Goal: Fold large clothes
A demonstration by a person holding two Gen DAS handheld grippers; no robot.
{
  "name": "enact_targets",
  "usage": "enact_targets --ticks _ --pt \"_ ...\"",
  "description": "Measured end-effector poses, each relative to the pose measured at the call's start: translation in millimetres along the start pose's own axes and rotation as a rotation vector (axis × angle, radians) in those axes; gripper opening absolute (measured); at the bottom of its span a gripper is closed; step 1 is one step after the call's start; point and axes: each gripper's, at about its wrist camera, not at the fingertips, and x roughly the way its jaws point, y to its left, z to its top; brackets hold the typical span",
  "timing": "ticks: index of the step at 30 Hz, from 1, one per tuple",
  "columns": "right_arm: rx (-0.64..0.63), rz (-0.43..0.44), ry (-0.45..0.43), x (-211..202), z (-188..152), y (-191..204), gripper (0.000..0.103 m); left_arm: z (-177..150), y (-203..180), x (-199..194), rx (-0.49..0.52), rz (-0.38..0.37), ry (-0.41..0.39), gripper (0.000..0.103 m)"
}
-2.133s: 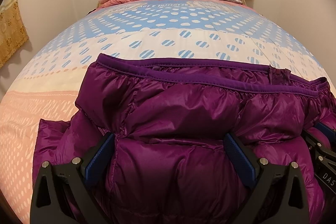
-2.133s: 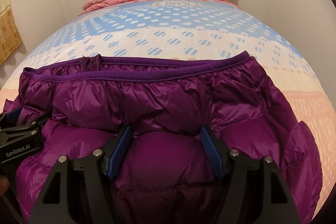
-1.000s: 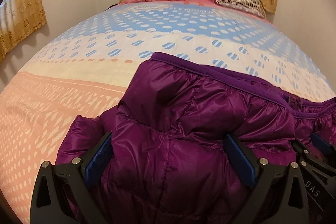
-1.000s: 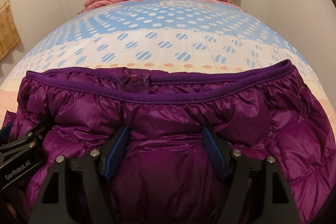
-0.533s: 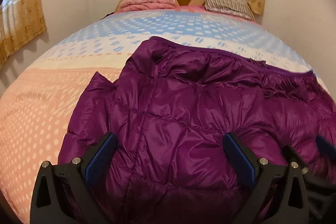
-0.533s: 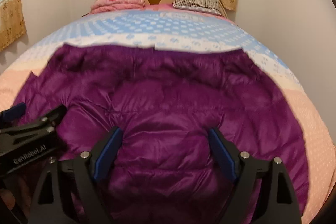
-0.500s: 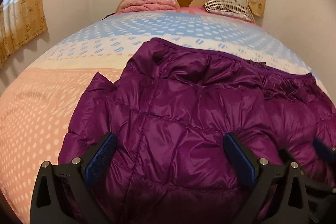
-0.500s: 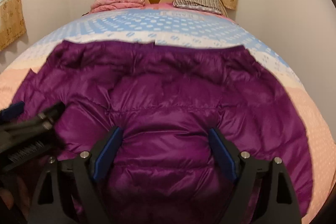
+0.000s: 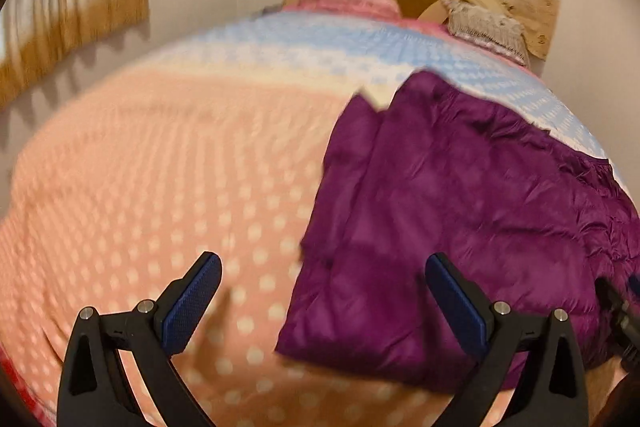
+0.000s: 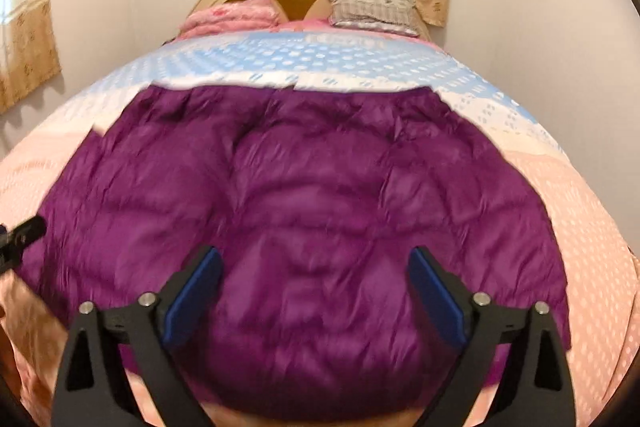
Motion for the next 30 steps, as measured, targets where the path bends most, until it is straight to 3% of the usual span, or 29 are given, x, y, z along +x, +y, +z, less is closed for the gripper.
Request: enact_targets --ticks 4,6,7,9,11,14,20,24,27,28,30 --pt "-0.016 -0.024 0.037 18 -7 2 0.098 -10 -3 8 -0.052 -0.101 0.049 0.101" --pt "-0.022 -0.026 0.068 23 -5 3 0.1 -12 -9 10 -0.052 -0.115 0.059 0.092" --pt "-0.022 -0.026 0.074 24 -5 0 0.101 -12 -13 11 -0.052 -0.142 0.068 0.082" --pt "-0.02 -0.029 0.077 25 -6 0 0.102 -12 -19 11 -0.044 -0.152 0.069 0.074" --pt "-0.021 -0.037 0.071 25 -6 2 0.102 -11 -21 12 -0.031 -0.192 0.077 0.044" --pt "-0.035 -0.052 0.062 23 -7 5 0.102 -6 -23 7 -0.016 -0.243 0.07 0.018" --pt "-0.059 -0.079 0.055 19 -4 14 0.102 2 -13 -12 -0.017 -0.243 0.025 0.011" --pt "-0.099 -0.05 0.035 18 -6 38 0.101 7 2 -31 -0.01 -0.193 -0.024 0.009" --pt "-0.125 0.039 0.021 10 -9 57 0.101 15 18 -47 -0.003 -0.148 -0.069 0.009" --pt "-0.134 0.108 0.009 2 -8 60 0.101 18 23 -56 0.012 -0.126 -0.096 0.009" --pt "-0.143 0.168 -0.052 -19 -7 54 0.101 25 25 -66 0.041 -0.102 -0.139 0.009"
